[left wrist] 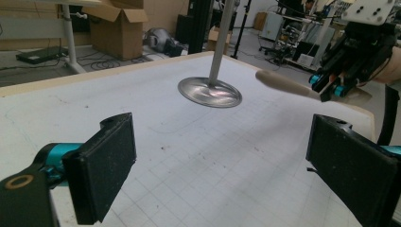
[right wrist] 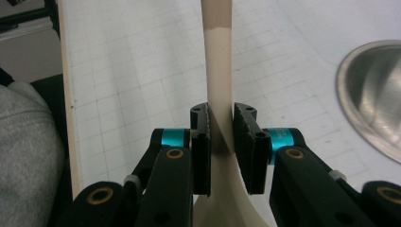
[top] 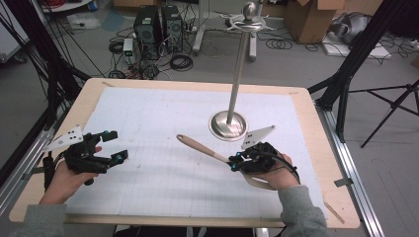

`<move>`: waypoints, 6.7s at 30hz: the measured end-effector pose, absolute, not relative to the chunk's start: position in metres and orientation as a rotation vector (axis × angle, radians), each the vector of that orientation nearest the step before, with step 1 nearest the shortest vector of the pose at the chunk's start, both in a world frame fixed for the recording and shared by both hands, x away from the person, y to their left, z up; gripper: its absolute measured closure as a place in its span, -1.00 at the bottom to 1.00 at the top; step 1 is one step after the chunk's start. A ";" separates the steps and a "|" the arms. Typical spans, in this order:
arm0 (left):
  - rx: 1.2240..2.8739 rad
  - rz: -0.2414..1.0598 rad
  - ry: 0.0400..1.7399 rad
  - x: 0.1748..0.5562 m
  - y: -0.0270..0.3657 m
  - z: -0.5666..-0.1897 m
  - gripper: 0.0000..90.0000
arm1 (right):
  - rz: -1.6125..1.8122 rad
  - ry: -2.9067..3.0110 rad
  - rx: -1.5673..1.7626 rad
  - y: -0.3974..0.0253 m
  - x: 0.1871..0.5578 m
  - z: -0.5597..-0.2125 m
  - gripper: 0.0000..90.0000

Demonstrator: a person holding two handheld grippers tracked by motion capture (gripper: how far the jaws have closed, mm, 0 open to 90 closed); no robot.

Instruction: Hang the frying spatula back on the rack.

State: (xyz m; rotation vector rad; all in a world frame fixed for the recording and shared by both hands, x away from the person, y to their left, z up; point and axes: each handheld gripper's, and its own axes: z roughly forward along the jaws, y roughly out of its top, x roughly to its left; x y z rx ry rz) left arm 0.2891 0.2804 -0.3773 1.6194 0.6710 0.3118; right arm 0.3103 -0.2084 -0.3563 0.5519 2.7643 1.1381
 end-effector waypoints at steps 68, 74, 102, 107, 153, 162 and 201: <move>1.626 0.255 0.697 0.296 0.282 -0.396 -0.79 | 1.440 2.430 0.617 -0.342 0.366 -0.251 0.72; 1.627 0.248 0.699 0.296 0.282 -0.397 -0.79 | 1.418 2.420 0.637 -0.352 0.367 -0.240 0.72; 1.594 0.245 0.745 0.297 0.299 -0.403 -0.79 | 1.451 2.320 0.663 -0.386 0.365 -0.208 0.72; 1.594 0.242 0.749 0.296 0.299 -0.404 -0.79 | 1.466 2.298 0.677 -0.391 0.366 -0.207 0.72; 1.600 0.237 0.758 0.295 0.302 -0.406 -0.79 | 1.576 2.275 0.738 -0.403 0.382 -0.201 0.72; 1.597 0.239 0.761 0.293 0.303 -0.405 -0.79 | 1.596 2.280 0.746 -0.396 0.387 -0.209 0.72; 1.611 0.241 0.771 0.291 0.302 -0.407 -0.79 | 1.640 2.328 0.727 -0.376 0.402 -0.231 0.72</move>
